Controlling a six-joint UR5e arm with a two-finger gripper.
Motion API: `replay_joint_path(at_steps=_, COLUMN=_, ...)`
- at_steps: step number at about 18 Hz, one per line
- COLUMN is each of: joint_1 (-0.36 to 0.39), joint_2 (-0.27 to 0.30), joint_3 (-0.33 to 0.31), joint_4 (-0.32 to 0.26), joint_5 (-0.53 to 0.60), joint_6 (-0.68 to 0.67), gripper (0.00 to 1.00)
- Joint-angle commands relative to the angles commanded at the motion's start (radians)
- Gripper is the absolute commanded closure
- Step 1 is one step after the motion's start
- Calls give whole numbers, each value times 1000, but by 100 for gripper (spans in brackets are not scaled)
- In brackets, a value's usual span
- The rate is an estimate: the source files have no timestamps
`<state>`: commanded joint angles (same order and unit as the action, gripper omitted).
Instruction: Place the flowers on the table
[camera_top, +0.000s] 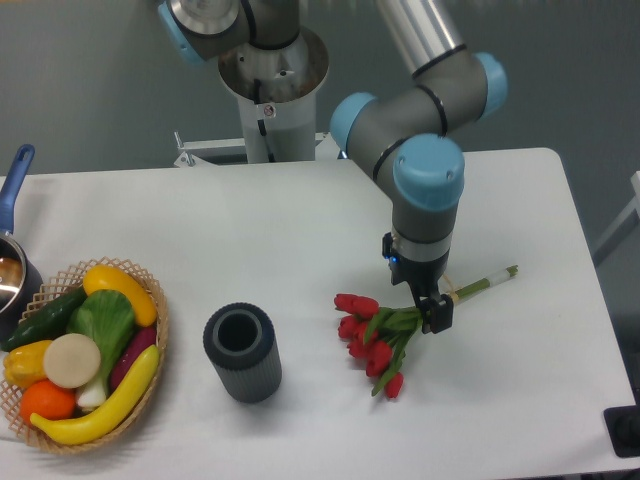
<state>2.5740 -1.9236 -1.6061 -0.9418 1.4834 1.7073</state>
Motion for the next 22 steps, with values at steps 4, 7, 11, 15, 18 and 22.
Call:
replay_joint_path(at_steps=4, joint_1=24, joint_2=18, joint_3=28, joint_4=-18, joint_5=-38, joint_6=2, gripper=0)
replay_joint_path(at_steps=7, joint_1=87, joint_2=57, joint_3=69, joint_4=-145, joint_5=-100, joint_6=20, gripper=0)
replay_joint_path(at_steps=11, joint_1=149, joint_2=78, joint_3=104, joint_4=-267, joint_5=-106, joint_6=208, gripper=0)
replay_joint_path(at_steps=15, joint_1=216, joint_2=94, joint_3=107, joint_4=-316, joint_5=-150, joint_6=308, gripper=0)
replay_joint_path(at_steps=18, joint_1=238, joint_2=94, joint_3=106, joint_4=-324, joint_5=-152, joint_6=353, gripper=0)
replay_joint_path(at_steps=22, joint_1=242, joint_2=92, joint_3=106, joint_4=-322, joint_5=-157, joint_6=357, gripper=0)
